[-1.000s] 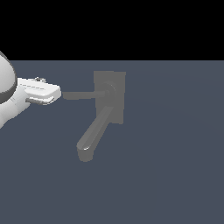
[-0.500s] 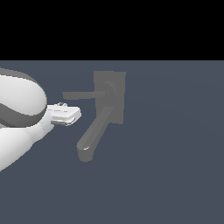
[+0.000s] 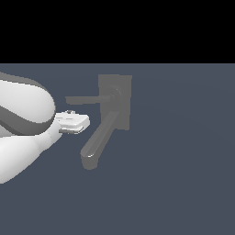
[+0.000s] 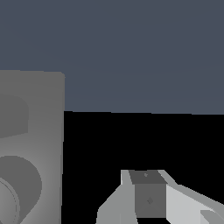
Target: Turn on the faucet by rotating a designated handle.
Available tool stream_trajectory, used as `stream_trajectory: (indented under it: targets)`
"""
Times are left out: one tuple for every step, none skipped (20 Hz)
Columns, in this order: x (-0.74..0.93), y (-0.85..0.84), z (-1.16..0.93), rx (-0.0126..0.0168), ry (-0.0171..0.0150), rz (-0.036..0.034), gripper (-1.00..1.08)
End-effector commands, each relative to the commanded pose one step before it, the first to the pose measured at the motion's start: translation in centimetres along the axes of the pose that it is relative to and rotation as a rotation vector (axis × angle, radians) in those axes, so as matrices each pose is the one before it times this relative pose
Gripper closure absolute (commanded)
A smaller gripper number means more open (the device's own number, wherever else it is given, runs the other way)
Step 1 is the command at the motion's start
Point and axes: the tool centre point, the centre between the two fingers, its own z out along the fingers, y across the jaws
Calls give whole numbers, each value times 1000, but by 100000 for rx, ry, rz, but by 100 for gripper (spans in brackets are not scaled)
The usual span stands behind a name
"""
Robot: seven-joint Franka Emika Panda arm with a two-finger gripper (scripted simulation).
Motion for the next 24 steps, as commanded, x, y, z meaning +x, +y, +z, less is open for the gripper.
stream_trajectory:
  targets:
    - [-214, -1215, 502, 1923, -570, 102, 108]
    - [-49, -484, 191, 755, -160, -10, 108]
    - [-32, -382, 149, 595, -113, -20, 108]
    - [-20, -273, 106, 424, -75, -20, 108]
    - [-11, -169, 66, 263, -45, -14, 108]
    - [-4, -61, 24, 96, -16, -6, 108]
    - [0, 0, 0, 0, 0, 0, 108]
    - [0, 0, 0, 0, 0, 0, 108]
    - [0, 0, 0, 0, 0, 0, 108]
    - [-8, 4, -2, 0, 0, 0, 108]
    - [-464, 56, -2, 0, 0, 0, 108]
    - [-466, 56, -2, 0, 0, 0, 108]
    - [-467, 56, -2, 0, 0, 0, 108]
    - [-469, 56, -2, 0, 0, 0, 108]
    - [-471, 57, -1, 0, 0, 0, 108]
    - [-473, 57, -1, 0, 0, 0, 108]
    - [-475, 57, -1, 0, 0, 0, 108]
    - [-477, 58, 0, 0, 0, 0, 108]
    - [-480, 58, 0, 0, 0, 0, 108]
    - [-482, 59, 0, 0, 0, 0, 108]
    - [-484, 60, 1, 0, 0, 0, 108]
    - [-487, 60, 2, 0, 0, 0, 108]
    - [-489, 62, 3, 0, 0, 0, 108]
    - [-492, 64, 5, 0, 0, 0, 108]
